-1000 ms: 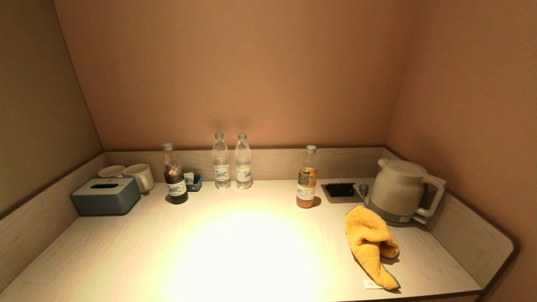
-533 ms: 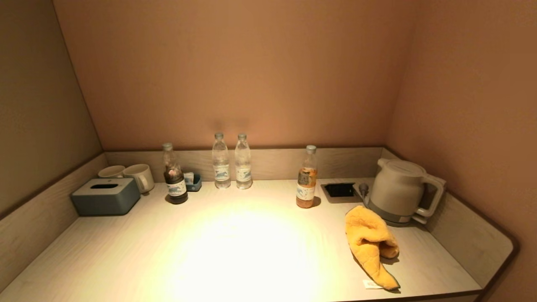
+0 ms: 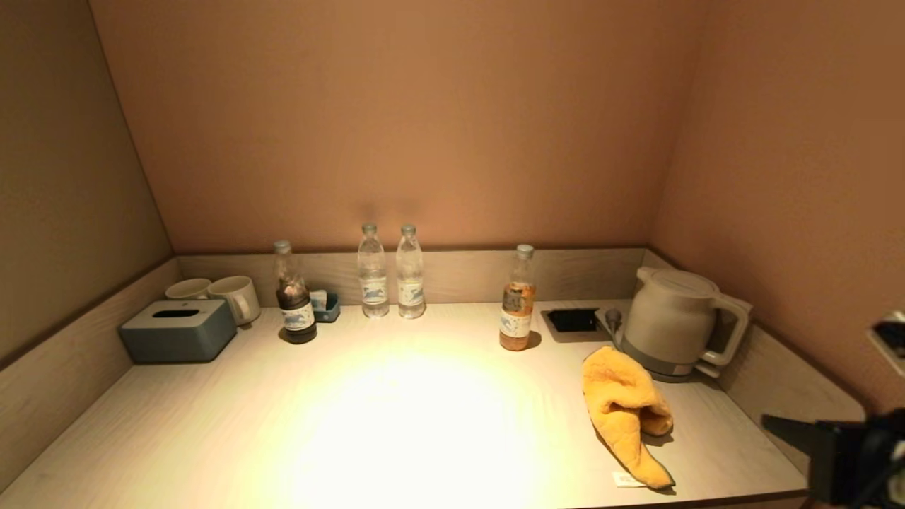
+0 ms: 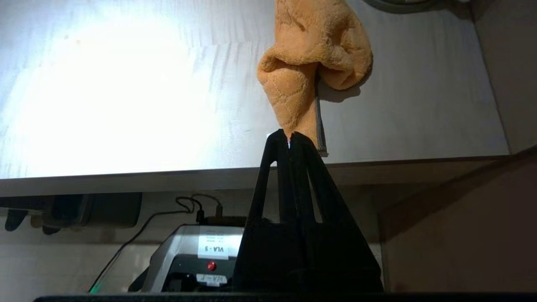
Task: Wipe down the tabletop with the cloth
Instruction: Pick up the tablecloth
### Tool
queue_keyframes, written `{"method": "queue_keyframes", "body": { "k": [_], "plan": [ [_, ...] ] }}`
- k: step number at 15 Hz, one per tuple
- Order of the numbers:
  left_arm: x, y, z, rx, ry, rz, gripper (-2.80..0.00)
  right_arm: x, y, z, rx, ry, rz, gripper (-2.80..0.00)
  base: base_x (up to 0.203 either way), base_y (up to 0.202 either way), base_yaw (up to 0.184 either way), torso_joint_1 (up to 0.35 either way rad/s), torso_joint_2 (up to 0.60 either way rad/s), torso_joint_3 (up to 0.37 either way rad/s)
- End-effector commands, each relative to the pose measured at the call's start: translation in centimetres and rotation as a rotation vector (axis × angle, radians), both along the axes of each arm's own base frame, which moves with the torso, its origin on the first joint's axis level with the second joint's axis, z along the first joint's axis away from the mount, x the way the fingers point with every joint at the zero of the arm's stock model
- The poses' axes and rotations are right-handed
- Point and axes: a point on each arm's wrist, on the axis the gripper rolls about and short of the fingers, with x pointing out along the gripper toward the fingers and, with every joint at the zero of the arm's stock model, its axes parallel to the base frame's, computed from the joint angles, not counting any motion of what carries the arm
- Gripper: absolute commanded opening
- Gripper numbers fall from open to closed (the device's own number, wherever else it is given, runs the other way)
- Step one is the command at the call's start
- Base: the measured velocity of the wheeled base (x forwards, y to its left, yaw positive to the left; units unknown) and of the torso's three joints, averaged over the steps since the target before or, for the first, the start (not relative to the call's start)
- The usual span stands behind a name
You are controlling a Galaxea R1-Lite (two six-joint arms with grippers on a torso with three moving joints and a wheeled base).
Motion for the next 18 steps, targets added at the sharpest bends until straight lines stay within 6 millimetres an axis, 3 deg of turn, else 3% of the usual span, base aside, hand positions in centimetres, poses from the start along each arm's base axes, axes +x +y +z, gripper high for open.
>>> {"method": "queue_keyframes", "body": {
  "k": [1, 4, 7, 12, 13, 15, 18],
  "plan": [
    [0.0, 0.0, 0.0, -0.001, -0.001, 0.000, -2.80, 8.4, 0.0, -3.4, 0.010, 0.169, -0.004, -2.80, 0.000, 0.000, 0.000, 0.000, 0.00, 0.000],
    [0.0, 0.0, 0.0, -0.001, -0.001, 0.000, -2.80, 13.3, 0.0, -6.0, 0.015, 0.234, -0.009, -2.80, 0.000, 0.000, 0.000, 0.000, 0.00, 0.000],
    [0.0, 0.0, 0.0, -0.001, -0.001, 0.000, -2.80, 16.9, -0.2, -7.5, 0.014, 0.254, -0.032, -2.80, 0.000, 0.000, 0.000, 0.000, 0.00, 0.000],
    [0.0, 0.0, 0.0, -0.001, -0.001, 0.000, -2.80, 19.2, -1.2, -8.7, -0.003, 0.274, -0.085, -2.80, 0.000, 0.000, 0.000, 0.000, 0.00, 0.000],
    [0.0, 0.0, 0.0, -0.001, -0.001, 0.000, -2.80, 19.3, -1.3, -8.8, -0.002, 0.273, -0.090, 0.00, 0.000, 0.000, 0.000, 0.000, 0.00, 0.000],
    [0.0, 0.0, 0.0, -0.001, -0.001, 0.000, -2.80, 19.8, -1.9, -9.4, 0.007, 0.289, -0.109, 0.00, 0.000, 0.000, 0.000, 0.000, 0.00, 0.000],
    [0.0, 0.0, 0.0, -0.001, -0.001, 0.000, -2.80, 19.1, -1.9, -8.6, 0.010, 0.274, -0.113, 0.00, 0.000, 0.000, 0.000, 0.000, 0.00, 0.000]
  ]
}}
